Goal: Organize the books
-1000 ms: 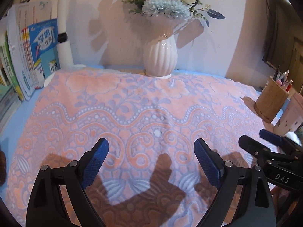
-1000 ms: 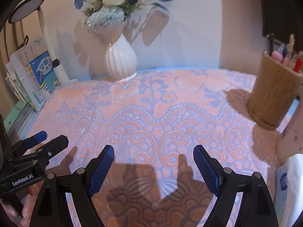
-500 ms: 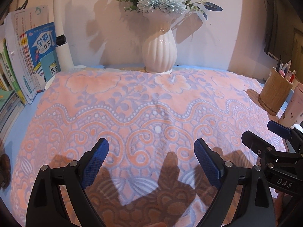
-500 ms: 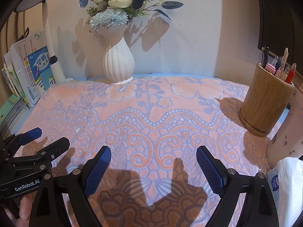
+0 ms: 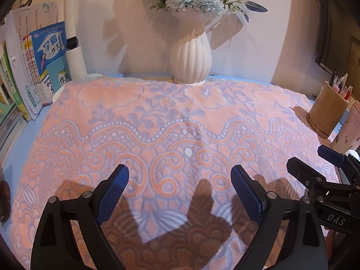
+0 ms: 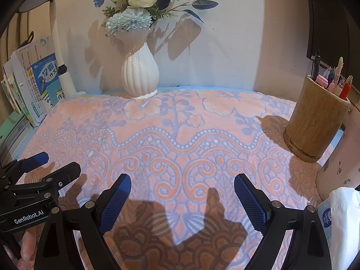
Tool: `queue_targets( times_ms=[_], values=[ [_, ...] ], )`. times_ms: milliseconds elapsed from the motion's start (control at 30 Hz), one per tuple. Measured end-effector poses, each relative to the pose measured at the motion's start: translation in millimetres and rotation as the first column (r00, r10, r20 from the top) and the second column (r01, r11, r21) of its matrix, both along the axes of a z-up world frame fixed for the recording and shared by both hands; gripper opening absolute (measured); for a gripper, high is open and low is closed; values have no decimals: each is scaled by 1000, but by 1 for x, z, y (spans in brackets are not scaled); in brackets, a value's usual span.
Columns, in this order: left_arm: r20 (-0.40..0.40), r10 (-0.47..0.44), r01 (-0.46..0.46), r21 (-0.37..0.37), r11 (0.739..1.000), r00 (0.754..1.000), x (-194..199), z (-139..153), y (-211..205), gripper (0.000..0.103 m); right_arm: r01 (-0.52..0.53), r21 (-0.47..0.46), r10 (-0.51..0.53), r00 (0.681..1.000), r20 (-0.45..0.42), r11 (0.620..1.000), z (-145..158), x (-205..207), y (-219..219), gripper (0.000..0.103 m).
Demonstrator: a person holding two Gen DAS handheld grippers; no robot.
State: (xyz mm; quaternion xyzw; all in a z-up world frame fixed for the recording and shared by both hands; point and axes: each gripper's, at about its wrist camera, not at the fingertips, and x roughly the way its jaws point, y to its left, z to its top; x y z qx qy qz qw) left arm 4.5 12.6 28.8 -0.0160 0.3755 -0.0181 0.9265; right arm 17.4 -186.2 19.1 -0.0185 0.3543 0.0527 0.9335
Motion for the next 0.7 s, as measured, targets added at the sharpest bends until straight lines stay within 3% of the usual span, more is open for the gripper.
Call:
queue_targets(
  times_ms=[700],
  values=[
    [-15,-11,11,-2,1000,1000,1,-3,-1,92,0,-8,0,1000,-12,1000,-2,2,1,97]
  ],
)
